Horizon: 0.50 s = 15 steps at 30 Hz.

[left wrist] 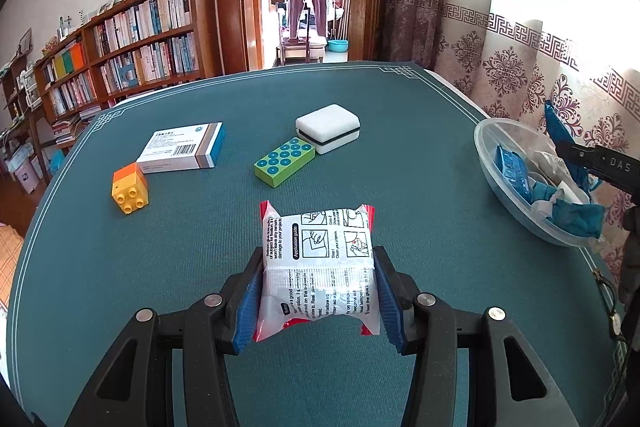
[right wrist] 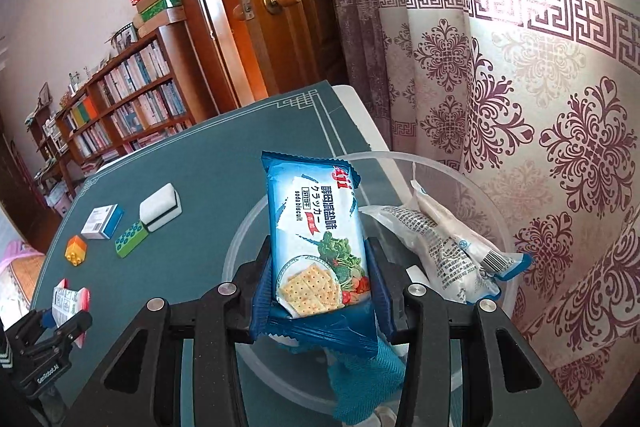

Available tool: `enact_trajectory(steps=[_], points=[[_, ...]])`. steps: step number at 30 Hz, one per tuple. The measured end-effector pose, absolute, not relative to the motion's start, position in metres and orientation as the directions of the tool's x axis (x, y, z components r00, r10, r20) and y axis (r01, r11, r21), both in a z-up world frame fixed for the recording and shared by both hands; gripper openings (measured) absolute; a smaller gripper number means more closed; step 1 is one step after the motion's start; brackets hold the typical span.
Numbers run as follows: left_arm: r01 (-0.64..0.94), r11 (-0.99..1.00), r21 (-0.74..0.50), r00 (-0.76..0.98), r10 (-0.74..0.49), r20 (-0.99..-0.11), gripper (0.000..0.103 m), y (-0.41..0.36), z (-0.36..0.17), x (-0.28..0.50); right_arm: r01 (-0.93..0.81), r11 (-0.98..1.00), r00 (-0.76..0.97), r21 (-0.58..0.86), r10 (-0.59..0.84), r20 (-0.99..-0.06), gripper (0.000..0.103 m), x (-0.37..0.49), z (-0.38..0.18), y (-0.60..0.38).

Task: Organize objects
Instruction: 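Carry the white snack bag and blue cracker packet over the clear bowl with both grippers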

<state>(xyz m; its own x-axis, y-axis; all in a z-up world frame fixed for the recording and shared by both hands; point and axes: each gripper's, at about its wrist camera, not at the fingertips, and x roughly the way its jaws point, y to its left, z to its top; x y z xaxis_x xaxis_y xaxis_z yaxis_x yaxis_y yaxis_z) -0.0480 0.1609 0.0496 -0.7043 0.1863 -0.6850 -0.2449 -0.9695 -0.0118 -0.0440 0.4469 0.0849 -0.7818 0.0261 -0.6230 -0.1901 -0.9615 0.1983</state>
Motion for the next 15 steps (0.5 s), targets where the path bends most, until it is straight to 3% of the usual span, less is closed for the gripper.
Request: enact_trajectory(steps=[15], points=[[-0.300,-0.954,-0.011,-0.692,0.226,-0.686,0.053,0.186,0.056,-0.048,-0.208,-0.959,-0.788,0.191,0.049,-0.614,0.045,-0.028,0.080,0.450]])
